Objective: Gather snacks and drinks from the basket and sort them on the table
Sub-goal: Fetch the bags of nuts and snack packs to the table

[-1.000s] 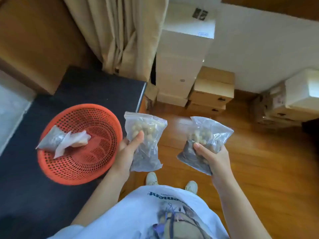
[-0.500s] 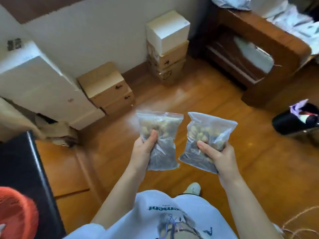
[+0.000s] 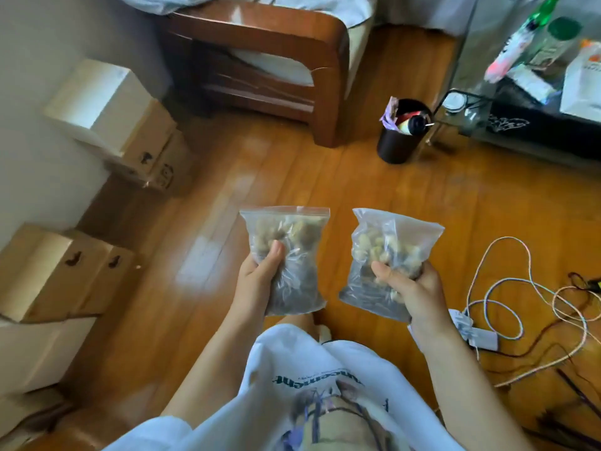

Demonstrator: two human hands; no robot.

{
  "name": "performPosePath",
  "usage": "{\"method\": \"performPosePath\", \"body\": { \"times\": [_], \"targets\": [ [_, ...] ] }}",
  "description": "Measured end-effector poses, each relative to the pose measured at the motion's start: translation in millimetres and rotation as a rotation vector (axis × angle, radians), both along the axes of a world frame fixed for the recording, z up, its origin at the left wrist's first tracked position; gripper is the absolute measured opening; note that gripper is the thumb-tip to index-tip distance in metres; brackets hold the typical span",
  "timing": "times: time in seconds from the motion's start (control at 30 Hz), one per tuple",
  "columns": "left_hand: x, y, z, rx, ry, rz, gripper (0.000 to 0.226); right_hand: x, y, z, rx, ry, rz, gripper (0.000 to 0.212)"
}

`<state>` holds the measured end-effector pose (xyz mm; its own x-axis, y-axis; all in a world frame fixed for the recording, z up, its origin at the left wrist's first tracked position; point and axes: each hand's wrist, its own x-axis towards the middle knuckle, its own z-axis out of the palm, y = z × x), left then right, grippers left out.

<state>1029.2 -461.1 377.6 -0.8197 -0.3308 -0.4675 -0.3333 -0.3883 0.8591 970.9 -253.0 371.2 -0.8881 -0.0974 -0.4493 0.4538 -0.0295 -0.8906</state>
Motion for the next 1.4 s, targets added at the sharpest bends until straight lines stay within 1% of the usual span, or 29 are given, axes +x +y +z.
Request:
{"method": "performPosePath", "body": {
  "times": [0.07,0.2,0.37,0.53,0.67,0.77,0.9,0.97,1.07,1.1,1.23,1.4],
  "targets": [
    [-27.9,11.6,-1.5,0.005,-0.005,-0.076,0.020,-13.0,15.2,-1.0,-0.018,-0.020,-0.056,0.028],
    [-93.2,35.0,-5.3,-0.009,-0.001,-0.202,0.022,-54.2,40.1,0.4,-0.028,-0.010,-0.145,0.036],
    [-197.7,68.9,-9.2,0.009,0.044,-0.321,0.020,-129.9,76.3,8.0,-0.017,0.030,-0.284,0.044],
    [-301.2,108.9,3.3,0.039,0.098,-0.469,0.022,-202.6,115.7,20.8,0.000,0.044,-0.420,0.039],
    [-366.8,141.3,11.5,0.027,0.122,-0.599,0.023,-237.5,145.0,17.7,-0.005,0.031,-0.559,0.030],
    [-401.2,168.0,9.9,0.028,0.112,-0.677,0.022,-253.7,166.0,9.9,-0.004,0.000,-0.659,0.030],
    [-441.1,210.0,3.3,0.020,0.095,-0.755,0.022,-278.1,198.9,1.7,-0.037,-0.037,-0.768,0.039],
    [-461.1,233.8,0.9,0.013,0.092,-0.778,0.023,-294.7,221.3,-2.0,-0.032,-0.046,-0.791,0.035],
    [-494.8,275.8,-0.7,0.007,0.104,-0.824,0.021,-326.9,262.7,-5.1,-0.021,-0.047,-0.807,0.046],
    [-507.2,291.9,-1.4,0.008,0.105,-0.834,0.021,-338.7,278.8,-6.2,-0.023,-0.042,-0.813,0.047],
    [-559.8,370.2,-3.8,-0.003,0.089,-0.835,0.023,-388.0,354.6,-5.7,-0.031,-0.011,-0.845,0.033],
    [-604.3,472.0,2.3,0.035,0.062,-0.859,0.023,-434.3,446.0,7.5,-0.005,0.023,-0.853,0.042]
  ]
}}
